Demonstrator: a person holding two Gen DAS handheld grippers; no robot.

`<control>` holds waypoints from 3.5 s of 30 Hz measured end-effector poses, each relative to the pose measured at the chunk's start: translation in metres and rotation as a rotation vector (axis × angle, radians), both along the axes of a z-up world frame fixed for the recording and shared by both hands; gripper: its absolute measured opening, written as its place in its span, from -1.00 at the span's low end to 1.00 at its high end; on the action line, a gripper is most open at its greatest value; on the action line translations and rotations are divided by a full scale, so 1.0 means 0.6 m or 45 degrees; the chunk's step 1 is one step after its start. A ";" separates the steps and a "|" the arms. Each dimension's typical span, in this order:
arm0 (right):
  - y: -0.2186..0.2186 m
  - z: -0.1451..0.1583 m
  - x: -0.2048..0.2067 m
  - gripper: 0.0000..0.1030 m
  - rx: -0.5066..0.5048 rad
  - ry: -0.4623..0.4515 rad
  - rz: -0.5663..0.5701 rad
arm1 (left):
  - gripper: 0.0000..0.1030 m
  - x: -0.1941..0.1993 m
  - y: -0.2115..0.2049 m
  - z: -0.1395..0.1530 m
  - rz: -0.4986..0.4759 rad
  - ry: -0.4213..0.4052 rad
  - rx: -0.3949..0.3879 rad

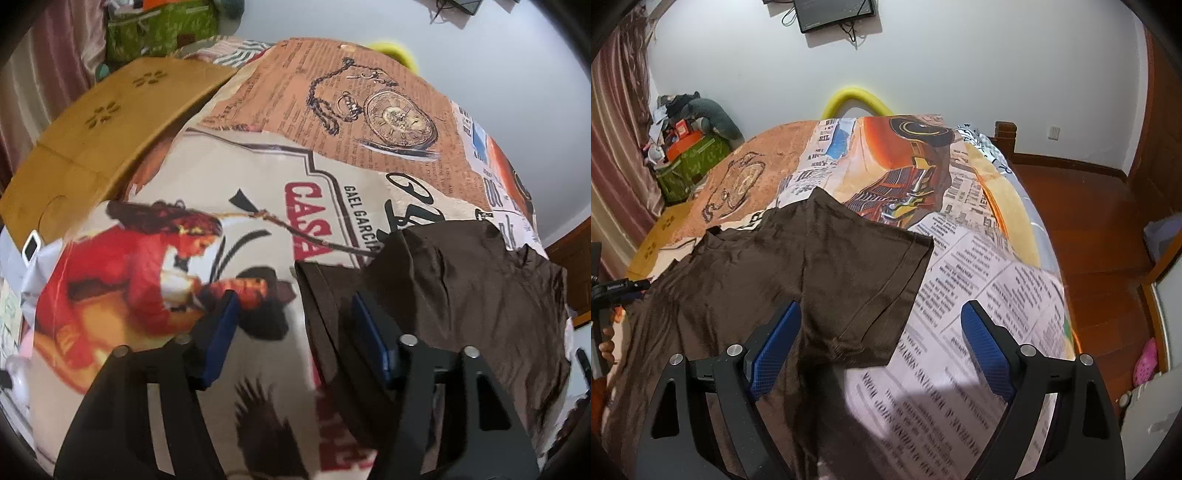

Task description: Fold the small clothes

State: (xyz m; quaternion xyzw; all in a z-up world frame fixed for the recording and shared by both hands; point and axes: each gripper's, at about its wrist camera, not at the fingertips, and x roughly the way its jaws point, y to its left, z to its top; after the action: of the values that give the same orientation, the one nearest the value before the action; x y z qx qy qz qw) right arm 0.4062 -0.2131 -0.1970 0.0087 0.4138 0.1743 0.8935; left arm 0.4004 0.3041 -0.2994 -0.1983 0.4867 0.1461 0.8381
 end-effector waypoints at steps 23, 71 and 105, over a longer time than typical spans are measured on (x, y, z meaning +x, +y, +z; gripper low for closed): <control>-0.016 -0.008 0.049 0.41 0.061 0.042 0.035 | -0.93 0.038 -0.098 0.126 -0.249 -0.189 0.092; 0.027 0.040 0.089 -0.83 0.164 0.031 0.189 | 0.60 0.038 -0.242 0.095 -0.437 -0.124 0.351; 0.139 0.020 0.031 -0.29 0.012 0.065 0.349 | 0.60 0.026 -0.126 0.036 -0.245 -0.056 0.116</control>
State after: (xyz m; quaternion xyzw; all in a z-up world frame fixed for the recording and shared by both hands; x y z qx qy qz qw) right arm 0.4247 -0.1294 -0.1851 -0.0391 0.4329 0.2963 0.8504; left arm 0.4161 0.2283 -0.2778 -0.1154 0.4780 0.0826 0.8668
